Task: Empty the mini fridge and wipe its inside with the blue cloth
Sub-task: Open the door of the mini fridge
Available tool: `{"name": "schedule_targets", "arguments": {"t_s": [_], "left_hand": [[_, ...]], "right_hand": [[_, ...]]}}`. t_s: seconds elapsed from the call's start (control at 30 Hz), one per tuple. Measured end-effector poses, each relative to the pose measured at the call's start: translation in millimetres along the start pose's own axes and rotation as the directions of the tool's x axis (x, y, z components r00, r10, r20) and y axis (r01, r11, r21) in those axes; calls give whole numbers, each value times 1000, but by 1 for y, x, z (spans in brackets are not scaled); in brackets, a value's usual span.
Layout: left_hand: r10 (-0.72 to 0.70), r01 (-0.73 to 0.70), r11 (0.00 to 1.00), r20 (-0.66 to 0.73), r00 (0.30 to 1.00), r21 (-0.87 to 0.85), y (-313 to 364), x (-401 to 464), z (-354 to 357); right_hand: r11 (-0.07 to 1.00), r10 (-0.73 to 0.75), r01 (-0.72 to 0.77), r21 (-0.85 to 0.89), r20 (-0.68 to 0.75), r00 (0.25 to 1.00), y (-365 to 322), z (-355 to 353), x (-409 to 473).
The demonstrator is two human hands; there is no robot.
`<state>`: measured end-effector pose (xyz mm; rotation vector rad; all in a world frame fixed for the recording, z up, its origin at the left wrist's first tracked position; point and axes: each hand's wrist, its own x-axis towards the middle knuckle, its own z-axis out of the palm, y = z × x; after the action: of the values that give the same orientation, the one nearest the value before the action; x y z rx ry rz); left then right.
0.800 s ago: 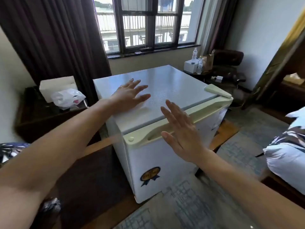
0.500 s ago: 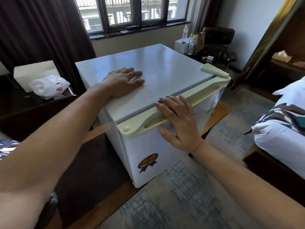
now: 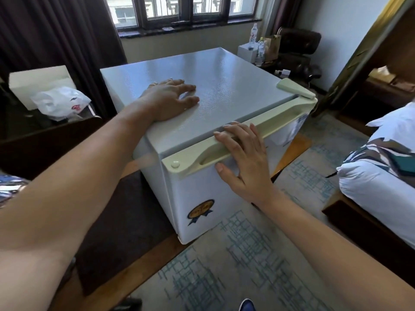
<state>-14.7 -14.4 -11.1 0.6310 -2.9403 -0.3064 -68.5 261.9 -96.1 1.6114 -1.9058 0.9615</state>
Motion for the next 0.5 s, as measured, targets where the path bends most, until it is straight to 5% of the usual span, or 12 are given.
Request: {"name": "schedule_targets", "arguments": {"t_s": [0.5], "left_hand": [[-99, 99, 995, 15, 995, 11, 36, -22, 1]], "right_hand": [[997, 75, -76, 9, 86, 993, -9, -15, 0]]}}
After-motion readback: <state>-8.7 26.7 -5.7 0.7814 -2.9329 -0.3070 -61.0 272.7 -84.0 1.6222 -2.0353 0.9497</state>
